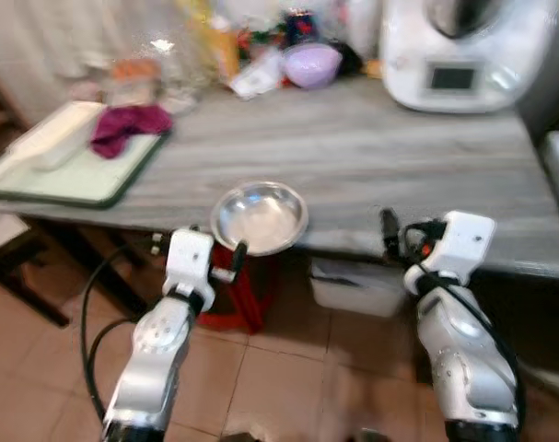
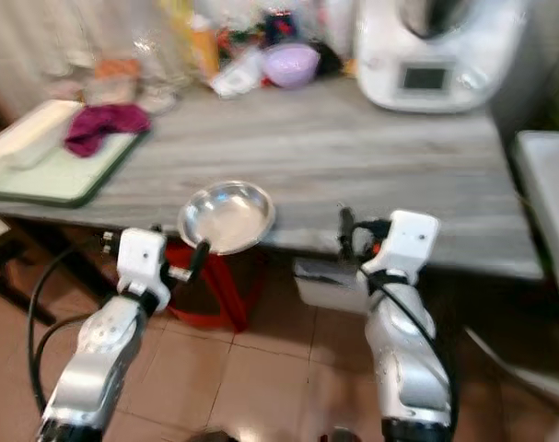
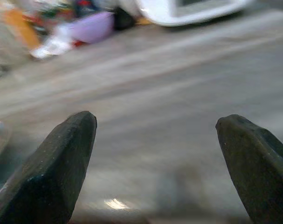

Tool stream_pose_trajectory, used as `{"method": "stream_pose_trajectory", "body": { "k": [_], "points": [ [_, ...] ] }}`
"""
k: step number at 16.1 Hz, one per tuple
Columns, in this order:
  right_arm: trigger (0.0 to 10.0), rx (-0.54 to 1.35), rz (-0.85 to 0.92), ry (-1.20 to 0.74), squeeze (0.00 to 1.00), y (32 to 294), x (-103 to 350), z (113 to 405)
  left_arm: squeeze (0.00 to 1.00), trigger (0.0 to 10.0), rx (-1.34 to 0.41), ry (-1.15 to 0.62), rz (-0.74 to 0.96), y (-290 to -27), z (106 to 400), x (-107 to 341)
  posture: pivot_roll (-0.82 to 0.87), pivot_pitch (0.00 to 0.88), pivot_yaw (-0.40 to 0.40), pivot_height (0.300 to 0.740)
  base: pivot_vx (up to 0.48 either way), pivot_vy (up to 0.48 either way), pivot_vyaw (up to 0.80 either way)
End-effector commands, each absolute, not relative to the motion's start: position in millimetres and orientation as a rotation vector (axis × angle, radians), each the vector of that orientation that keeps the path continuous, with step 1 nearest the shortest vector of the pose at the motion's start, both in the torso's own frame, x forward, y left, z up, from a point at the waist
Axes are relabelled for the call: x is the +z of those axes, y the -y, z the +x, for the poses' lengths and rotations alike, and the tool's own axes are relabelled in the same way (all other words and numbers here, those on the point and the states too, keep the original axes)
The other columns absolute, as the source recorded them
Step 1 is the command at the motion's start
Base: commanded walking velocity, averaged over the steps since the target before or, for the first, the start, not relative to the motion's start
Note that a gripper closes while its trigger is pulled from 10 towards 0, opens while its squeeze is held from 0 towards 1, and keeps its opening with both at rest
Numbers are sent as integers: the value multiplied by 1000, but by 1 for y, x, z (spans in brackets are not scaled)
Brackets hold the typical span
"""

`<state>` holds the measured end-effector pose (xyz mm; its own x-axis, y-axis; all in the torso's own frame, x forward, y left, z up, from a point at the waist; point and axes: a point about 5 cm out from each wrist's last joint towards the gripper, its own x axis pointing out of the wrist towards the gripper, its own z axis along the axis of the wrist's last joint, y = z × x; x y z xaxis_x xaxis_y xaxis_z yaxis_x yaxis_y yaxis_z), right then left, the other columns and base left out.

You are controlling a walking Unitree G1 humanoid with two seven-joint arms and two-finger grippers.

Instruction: Setting the table

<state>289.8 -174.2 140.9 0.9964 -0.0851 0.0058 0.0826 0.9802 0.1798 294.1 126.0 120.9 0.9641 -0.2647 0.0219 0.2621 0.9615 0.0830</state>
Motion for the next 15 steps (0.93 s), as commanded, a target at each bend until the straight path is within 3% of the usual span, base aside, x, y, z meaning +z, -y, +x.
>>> {"method": "stream_pose_trajectory", "body": {
  "k": [1,7,9,15],
  "points": [
    [10000,-63,195,21,0,166,143,293,0,10000,-234,9,81,-133,293,116,-131,104,117,740,0,0,0],
    [10000,-86,204,39,0,169,145,296,0,10000,-274,41,12,-121,300,128,-138,102,135,740,0,0,0],
    [10000,-86,208,42,0,168,144,294,0,10000,-358,23,-65,-133,292,126,-129,109,142,740,0,0,0],
    [10000,-43,197,32,0,163,140,291,0,10000,-428,-6,-32,-162,272,115,-124,113,129,740,0,0,0]
  ]
}}
